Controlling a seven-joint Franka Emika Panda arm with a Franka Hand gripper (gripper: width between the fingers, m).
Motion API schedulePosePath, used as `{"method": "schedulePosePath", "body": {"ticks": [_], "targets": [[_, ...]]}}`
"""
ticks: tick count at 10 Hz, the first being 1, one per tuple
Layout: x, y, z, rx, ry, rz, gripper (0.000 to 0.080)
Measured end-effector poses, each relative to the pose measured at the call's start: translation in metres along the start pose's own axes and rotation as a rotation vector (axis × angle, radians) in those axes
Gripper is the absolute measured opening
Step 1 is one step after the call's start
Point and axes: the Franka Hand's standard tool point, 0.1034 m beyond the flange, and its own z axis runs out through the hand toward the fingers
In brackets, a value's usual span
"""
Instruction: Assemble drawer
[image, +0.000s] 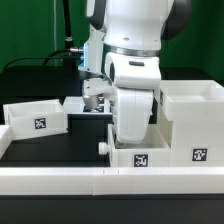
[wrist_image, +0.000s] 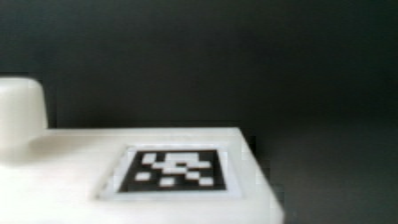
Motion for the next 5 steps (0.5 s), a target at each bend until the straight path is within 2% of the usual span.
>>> {"method": "schedulePosePath", "body": {"ticks": [1, 5], "targets": [[-0.0006, 0.0003, -0.0002, 0.006, -0.004, 0.001, 0.0038], [-0.0019, 0.0002, 0.0001, 0.005, -0.006, -0.015, 0.0038]]}}
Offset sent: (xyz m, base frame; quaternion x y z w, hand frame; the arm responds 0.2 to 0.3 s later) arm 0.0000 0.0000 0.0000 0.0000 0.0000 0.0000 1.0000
